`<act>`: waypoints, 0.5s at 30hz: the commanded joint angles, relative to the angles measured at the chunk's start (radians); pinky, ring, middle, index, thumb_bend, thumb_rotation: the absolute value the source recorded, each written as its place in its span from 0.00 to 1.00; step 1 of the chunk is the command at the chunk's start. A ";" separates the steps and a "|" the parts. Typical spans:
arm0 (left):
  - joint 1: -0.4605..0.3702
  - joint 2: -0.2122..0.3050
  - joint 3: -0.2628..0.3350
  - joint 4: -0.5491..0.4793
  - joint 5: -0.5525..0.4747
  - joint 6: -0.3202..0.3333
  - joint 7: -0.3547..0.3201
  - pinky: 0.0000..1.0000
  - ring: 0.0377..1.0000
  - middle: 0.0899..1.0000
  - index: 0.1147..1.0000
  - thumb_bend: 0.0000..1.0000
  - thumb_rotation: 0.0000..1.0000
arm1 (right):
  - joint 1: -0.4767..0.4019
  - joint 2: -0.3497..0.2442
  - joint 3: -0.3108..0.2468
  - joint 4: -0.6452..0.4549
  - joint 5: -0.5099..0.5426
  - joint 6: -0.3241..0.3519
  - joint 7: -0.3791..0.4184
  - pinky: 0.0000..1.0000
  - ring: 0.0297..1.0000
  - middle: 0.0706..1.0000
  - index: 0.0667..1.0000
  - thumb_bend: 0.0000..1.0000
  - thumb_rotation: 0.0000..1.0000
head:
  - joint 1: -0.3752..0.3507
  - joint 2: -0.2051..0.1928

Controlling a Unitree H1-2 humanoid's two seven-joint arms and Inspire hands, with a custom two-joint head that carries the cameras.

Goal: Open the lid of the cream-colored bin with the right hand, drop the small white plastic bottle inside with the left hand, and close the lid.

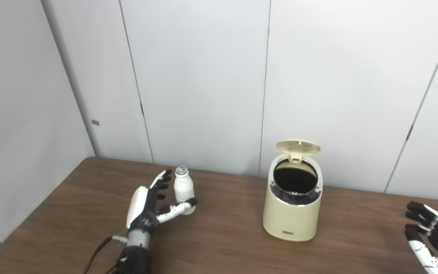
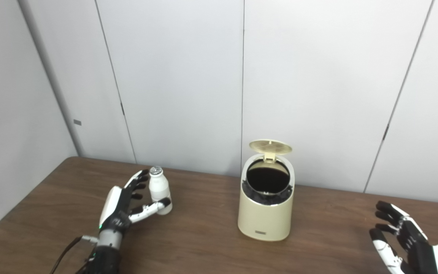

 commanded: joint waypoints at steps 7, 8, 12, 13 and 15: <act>-0.099 0.024 -0.004 -0.018 -0.009 0.014 -0.001 0.76 0.84 0.85 0.88 1.00 0.51 | 0.018 -0.016 -0.030 -0.023 -0.006 -0.028 0.023 0.63 0.75 0.76 0.72 0.44 0.62 | 0.004 -0.002; -0.102 0.022 -0.002 -0.013 -0.017 0.011 0.001 0.76 0.84 0.84 0.88 1.00 0.49 | 0.019 -0.014 -0.032 -0.025 -0.012 -0.028 0.023 0.62 0.74 0.76 0.72 0.46 0.63 | 0.004 -0.002; -0.117 0.016 0.001 0.012 -0.033 -0.027 0.025 0.74 0.81 0.80 0.84 1.00 0.47 | 0.018 -0.008 -0.036 -0.028 -0.018 -0.026 0.024 0.61 0.73 0.75 0.71 0.47 0.63 | 0.000 0.000; -0.120 0.006 0.009 0.017 -0.036 -0.049 0.054 0.72 0.78 0.77 0.80 1.00 0.43 | 0.019 -0.007 -0.037 -0.031 -0.015 -0.023 0.027 0.61 0.74 0.75 0.71 0.48 0.63 | -0.001 0.000; -0.124 -0.007 0.020 0.025 -0.042 -0.080 0.097 0.65 0.70 0.68 0.69 1.00 0.32 | 0.020 -0.005 -0.038 -0.034 -0.012 -0.020 0.032 0.60 0.73 0.75 0.71 0.49 0.64 | -0.003 0.000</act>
